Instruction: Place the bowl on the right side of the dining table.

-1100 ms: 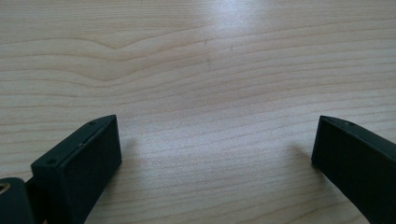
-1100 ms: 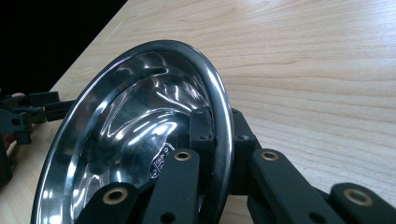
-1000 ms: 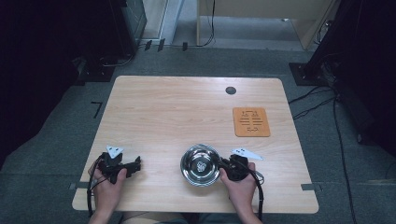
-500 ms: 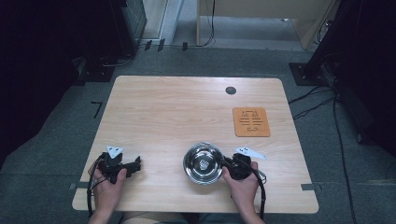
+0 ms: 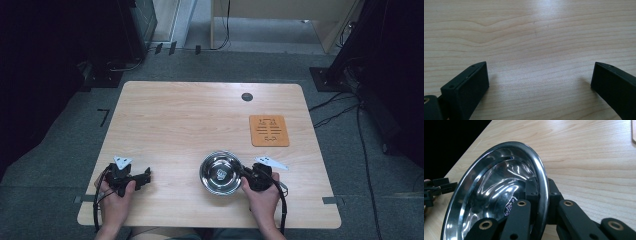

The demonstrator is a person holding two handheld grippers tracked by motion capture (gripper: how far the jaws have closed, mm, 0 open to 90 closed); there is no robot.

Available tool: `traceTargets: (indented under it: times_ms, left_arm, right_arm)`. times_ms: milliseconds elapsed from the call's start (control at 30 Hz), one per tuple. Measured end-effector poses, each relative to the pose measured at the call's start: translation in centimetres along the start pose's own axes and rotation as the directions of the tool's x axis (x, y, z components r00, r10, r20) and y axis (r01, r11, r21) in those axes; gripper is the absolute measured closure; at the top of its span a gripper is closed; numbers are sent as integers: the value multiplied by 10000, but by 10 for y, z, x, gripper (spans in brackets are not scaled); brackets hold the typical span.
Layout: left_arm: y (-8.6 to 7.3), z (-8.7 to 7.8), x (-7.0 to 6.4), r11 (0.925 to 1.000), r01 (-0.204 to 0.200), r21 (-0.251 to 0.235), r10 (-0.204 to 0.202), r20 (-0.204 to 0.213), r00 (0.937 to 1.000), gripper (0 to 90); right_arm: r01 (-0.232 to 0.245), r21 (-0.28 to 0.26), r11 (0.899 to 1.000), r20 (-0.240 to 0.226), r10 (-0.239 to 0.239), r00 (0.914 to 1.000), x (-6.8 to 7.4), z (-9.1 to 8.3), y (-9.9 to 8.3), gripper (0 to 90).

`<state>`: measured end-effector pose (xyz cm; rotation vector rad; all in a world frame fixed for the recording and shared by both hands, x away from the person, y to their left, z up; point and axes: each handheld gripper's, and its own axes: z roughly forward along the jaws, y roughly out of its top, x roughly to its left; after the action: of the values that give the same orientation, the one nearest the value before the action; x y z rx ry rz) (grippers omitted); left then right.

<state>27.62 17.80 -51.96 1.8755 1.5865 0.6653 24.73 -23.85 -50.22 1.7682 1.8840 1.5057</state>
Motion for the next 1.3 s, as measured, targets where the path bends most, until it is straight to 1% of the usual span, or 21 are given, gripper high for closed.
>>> traceTargets:
  times_ms: [1300]
  left_arm:
    - [0,0,0,10000,3,-1,-3,2,10000,12]
  right_arm:
    - [-304,-539,9981,389,325,9987,-17,-12,11,854]
